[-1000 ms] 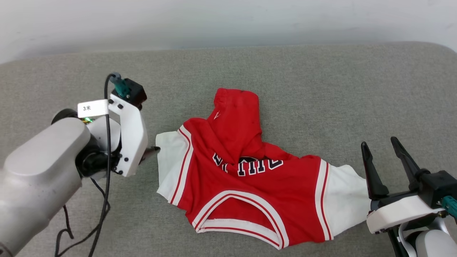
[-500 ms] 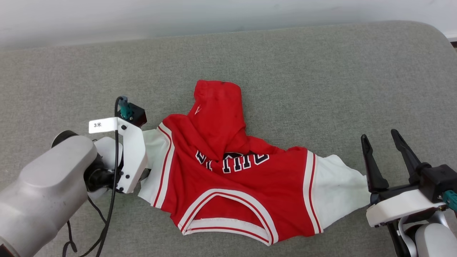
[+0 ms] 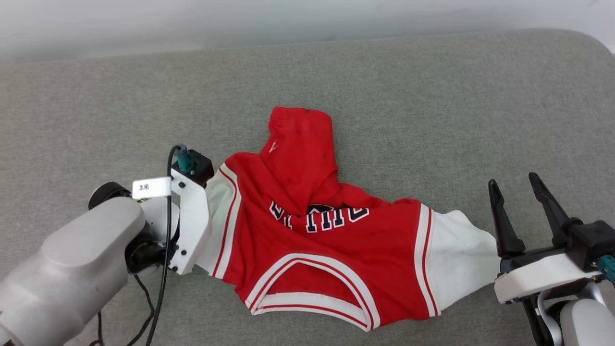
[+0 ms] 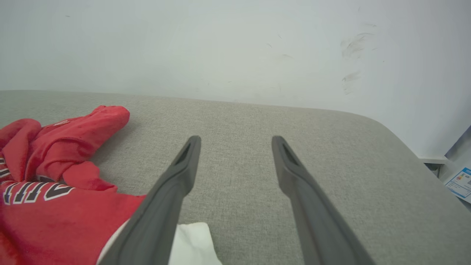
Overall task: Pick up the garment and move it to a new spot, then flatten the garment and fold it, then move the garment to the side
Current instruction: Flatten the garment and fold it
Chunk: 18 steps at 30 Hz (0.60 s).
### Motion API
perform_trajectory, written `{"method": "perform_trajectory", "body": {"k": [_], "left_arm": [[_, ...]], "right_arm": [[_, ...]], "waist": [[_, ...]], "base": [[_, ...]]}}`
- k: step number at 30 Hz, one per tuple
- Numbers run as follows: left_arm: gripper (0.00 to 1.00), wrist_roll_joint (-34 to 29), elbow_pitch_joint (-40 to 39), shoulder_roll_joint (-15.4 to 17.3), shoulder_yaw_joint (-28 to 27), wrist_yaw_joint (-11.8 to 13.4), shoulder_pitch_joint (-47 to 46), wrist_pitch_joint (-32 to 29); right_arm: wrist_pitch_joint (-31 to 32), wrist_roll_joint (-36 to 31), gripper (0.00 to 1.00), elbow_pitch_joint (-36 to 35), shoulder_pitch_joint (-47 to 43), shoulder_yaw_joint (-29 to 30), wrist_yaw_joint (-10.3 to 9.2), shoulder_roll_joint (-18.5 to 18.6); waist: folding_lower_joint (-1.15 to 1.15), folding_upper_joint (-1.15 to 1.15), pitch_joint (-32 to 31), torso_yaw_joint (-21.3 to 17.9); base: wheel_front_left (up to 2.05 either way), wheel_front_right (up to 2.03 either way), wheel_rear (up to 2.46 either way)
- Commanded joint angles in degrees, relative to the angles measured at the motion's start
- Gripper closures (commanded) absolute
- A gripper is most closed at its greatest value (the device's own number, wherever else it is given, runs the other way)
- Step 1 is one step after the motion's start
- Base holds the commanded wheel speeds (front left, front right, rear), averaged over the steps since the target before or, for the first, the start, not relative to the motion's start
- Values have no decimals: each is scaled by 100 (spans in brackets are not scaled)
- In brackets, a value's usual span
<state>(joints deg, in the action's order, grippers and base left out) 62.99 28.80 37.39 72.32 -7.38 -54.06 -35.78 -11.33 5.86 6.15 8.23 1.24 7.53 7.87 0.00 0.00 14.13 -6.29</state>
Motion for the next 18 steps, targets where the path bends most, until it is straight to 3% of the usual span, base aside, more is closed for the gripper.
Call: {"method": "perform_trajectory", "body": {"k": [1, 7, 11, 18], "left_arm": [[100, -52, -9, 40, 101, -4, 137, 11], [100, -226, -649, 477, 40, -4, -170, 437], [100, -134, -1095, 934, -90, 12, -183, 547], [100, -23, -1572, 1601, -147, 302, 8, 383]], "right_arm": [[-28, -9, 0, 12, -18, 10, -8, -8], [-37, 18, 0, 61, -215, 66, -8, -33], [-25, 28, 0, 51, -330, 80, -7, -50], [28, 32, 0, -24, -339, 69, -8, -40]], "waist": [[0, 0, -71, 66], [0, 0, -335, 290], [0, 0, -444, 417], [0, 0, -432, 503]], "base": [[0, 0, 0], [0, 0, 0], [0, 0, 0], [0, 0, 0]]}}
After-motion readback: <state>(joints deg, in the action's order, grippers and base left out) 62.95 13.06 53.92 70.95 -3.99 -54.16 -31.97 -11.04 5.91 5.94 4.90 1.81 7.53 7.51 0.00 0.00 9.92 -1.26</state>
